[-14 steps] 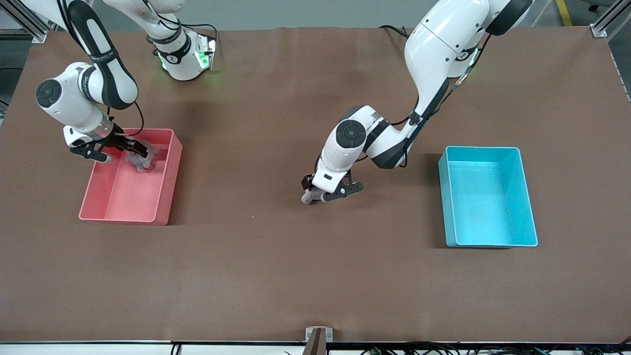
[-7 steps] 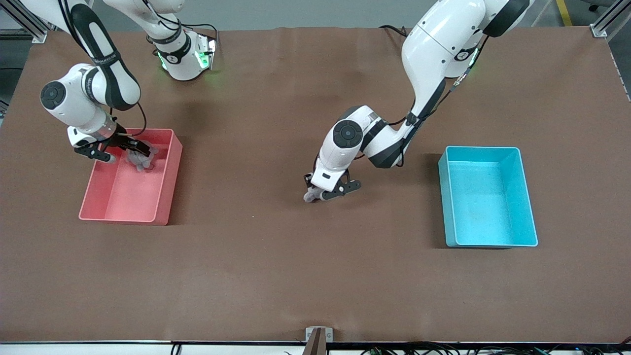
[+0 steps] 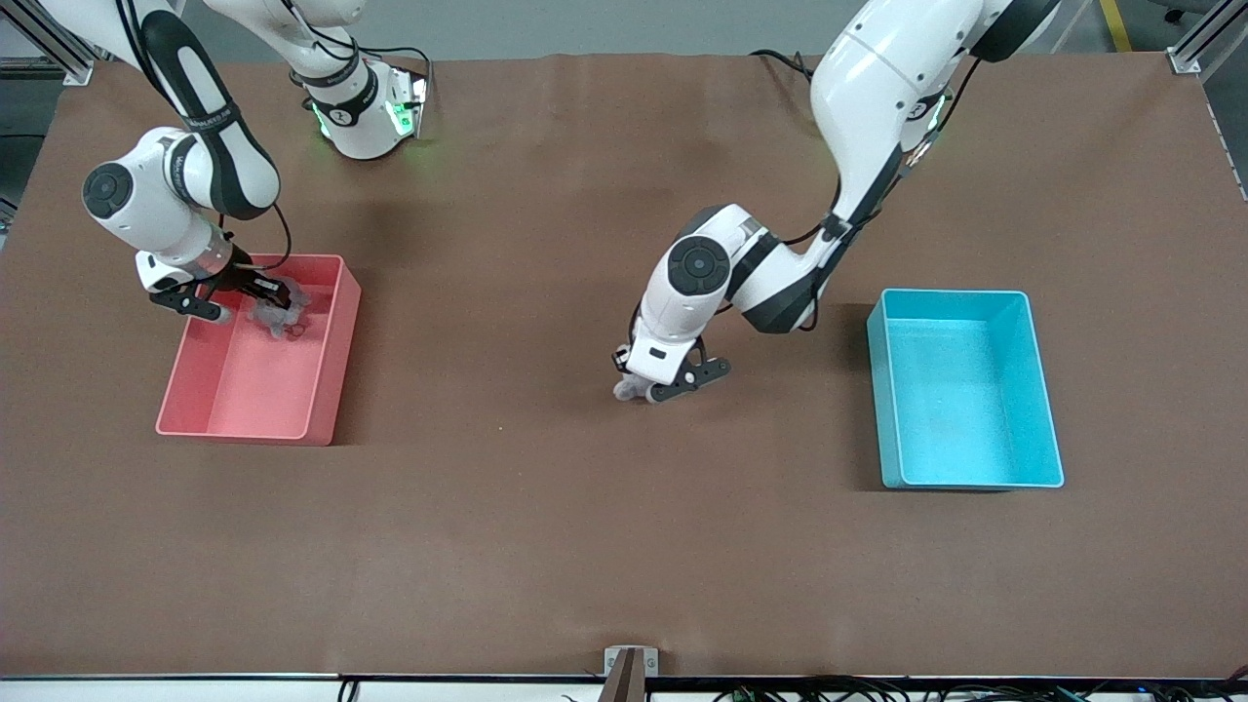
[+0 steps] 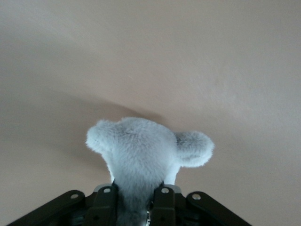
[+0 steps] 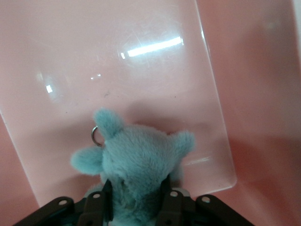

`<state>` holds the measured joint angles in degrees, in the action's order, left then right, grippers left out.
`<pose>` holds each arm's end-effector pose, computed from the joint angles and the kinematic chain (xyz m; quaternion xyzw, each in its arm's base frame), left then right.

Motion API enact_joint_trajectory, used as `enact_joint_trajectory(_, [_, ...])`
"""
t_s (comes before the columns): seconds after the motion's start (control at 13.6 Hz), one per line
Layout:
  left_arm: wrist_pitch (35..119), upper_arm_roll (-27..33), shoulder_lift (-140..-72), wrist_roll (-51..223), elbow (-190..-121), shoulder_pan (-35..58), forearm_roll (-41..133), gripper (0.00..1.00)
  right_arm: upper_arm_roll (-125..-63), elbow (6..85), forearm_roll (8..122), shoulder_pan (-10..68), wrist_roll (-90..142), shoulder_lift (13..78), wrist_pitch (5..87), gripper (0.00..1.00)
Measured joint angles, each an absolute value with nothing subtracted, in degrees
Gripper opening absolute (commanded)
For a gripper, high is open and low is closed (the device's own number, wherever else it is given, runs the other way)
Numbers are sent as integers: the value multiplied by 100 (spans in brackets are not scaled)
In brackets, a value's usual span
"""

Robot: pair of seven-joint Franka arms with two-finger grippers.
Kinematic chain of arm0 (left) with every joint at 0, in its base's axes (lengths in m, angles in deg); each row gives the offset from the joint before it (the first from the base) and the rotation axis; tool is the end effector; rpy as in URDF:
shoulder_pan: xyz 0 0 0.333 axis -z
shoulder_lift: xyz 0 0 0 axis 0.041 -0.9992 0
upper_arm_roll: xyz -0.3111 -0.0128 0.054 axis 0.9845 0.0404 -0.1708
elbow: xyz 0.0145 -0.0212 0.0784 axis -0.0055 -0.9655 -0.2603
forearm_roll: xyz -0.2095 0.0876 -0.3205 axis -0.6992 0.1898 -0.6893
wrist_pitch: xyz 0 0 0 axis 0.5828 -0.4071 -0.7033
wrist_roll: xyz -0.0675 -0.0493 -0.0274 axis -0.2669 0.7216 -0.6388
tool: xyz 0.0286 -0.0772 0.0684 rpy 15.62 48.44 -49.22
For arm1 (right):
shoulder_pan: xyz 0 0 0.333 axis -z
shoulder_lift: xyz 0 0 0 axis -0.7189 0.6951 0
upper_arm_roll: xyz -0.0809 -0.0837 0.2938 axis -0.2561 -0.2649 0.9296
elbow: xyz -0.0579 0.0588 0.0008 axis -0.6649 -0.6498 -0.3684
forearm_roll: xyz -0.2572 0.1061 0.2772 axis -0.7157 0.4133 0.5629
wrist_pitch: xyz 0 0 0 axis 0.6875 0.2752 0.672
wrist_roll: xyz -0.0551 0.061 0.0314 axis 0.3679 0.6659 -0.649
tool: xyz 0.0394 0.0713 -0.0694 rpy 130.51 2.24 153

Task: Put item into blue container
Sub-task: 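Carry the toy over the blue box with the left gripper while the right gripper lifts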

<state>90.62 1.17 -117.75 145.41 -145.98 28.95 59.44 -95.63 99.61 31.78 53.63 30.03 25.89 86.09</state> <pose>0.5377 -0.4589 0.2753 0.9764 0.2050 -0.0225 0.0648 0.4005 -0.1095 0.2104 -0.9883 0.1517 0.0141 0.0108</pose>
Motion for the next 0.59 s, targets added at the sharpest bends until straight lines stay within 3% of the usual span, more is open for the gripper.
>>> enact_joint_trajectory(0.3, [7343, 125, -10703, 13316, -14699, 2250, 5944, 11, -9559, 9936, 3178, 5363, 3006, 2571, 8607, 1])
enact_joint_trajectory(0.44, [7077, 122, -10261, 12697, -15077, 1876, 5944, 11, -9548, 9770, 3178, 5362, 3005, 2519, 8333, 0])
enact_joint_trajectory(0.59, [7054, 117, -9877, 11881, -15630, 1369, 5945, 11, -9522, 9292, 3178, 5361, 3005, 2354, 7445, 0])
